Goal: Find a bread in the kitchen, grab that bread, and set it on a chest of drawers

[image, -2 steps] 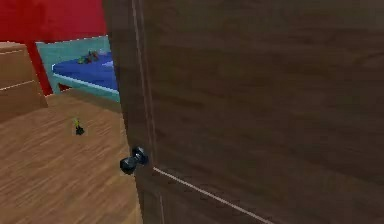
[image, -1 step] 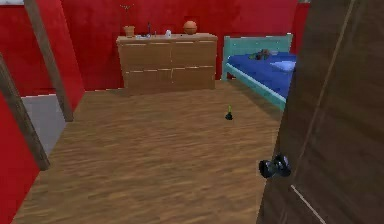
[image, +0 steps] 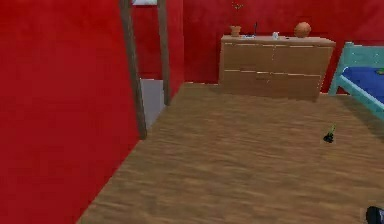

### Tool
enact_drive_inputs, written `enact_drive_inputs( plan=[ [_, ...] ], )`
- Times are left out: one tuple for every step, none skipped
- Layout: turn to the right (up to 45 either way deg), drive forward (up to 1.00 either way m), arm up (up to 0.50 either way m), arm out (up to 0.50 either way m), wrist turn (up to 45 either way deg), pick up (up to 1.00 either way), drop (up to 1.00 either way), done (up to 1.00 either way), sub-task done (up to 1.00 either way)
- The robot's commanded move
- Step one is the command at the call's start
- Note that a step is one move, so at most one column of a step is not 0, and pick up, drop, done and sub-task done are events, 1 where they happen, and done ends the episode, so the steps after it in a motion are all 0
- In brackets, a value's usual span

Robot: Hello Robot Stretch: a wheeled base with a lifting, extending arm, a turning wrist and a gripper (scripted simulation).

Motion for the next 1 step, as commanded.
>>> enact_drive_inputs(
  plan=[
    [0.0,1.0,0.0,0.0,0.0,0.0,0.0,0.0,0.0]
  ],
)
